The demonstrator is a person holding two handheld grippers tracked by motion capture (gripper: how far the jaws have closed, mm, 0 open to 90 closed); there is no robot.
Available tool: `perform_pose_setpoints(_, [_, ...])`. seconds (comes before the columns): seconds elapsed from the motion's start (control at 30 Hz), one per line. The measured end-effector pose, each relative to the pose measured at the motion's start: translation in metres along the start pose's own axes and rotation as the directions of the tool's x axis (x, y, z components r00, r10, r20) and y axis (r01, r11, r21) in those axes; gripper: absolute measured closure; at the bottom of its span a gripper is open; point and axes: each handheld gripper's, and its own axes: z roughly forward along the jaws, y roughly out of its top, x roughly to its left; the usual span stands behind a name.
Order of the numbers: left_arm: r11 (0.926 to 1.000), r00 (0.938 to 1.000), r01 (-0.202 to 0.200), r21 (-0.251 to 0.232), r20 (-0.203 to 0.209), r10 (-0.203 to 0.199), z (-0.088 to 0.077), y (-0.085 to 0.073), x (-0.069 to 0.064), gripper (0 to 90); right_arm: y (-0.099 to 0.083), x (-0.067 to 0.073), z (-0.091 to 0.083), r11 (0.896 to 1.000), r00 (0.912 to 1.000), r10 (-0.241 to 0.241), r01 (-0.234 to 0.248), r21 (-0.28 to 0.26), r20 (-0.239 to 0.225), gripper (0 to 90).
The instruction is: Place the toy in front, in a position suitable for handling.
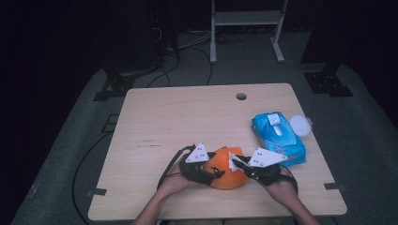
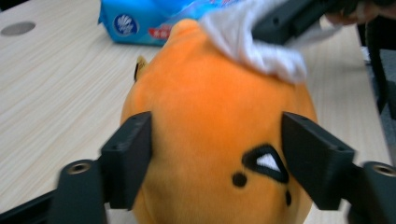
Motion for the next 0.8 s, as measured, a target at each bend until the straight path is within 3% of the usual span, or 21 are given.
perform_pose_setpoints(0.1, [0.9999,0.9999,0.015,0.007,-0.002,-0.015,0.0,-0.003,0.004,32.3,-0.01,-0.005,-0.005,1.0,0.9998,0.006,-0.007,0.03,0.021,80.5])
perform_pose_setpoints(0.2, [0.9985,0.9985,0.054,-0.001,0.012,-0.054,0.0,-0.006,0.01,33.1,-0.019,0.0,-0.014,0.998,0.9999,0.003,-0.003,0.063,0.013,80.5])
perform_pose_setpoints(0.27, [0.9991,0.999,0.043,-0.007,0.015,-0.042,0.001,-0.006,0.009,33.6,-0.028,0.003,-0.02,0.997,0.9998,0.02,-0.019,0.077,-0.005,80.5])
perform_pose_setpoints(0.33, [1.0,0.9997,0.003,-0.008,0.023,-0.003,0.003,-0.006,0.005,34.7,-0.034,0.003,-0.025,0.996,0.9983,0.051,-0.048,0.08,-0.028,80.5])
perform_pose_setpoints(0.43, [0.9994,0.9991,-0.035,-0.006,0.026,0.035,0.004,-0.005,0.001,36.6,-0.03,-0.004,-0.022,0.995,0.9965,0.078,-0.076,0.063,-0.032,80.5])
perform_pose_setpoints(0.57, [0.997,0.9966,-0.076,-0.01,0.03,0.077,0.005,-0.006,-0.002,38.0,-0.012,-0.026,-0.004,0.992,0.9917,0.127,-0.126,0.023,-0.02,80.5])
perform_pose_setpoints(0.67, [0.9977,0.9973,-0.066,-0.01,0.03,0.067,0.005,-0.006,-0.001,37.9,0.001,-0.042,0.013,0.988,0.9878,0.156,-0.156,0.005,-0.006,80.6])
perform_pose_setpoints(0.8, [0.9995,0.999,-0.02,-0.026,0.04,0.021,0.005,-0.009,0.004,38.0,-0.005,-0.04,0.012,0.987,0.9876,0.157,-0.157,0.017,-0.009,80.6])
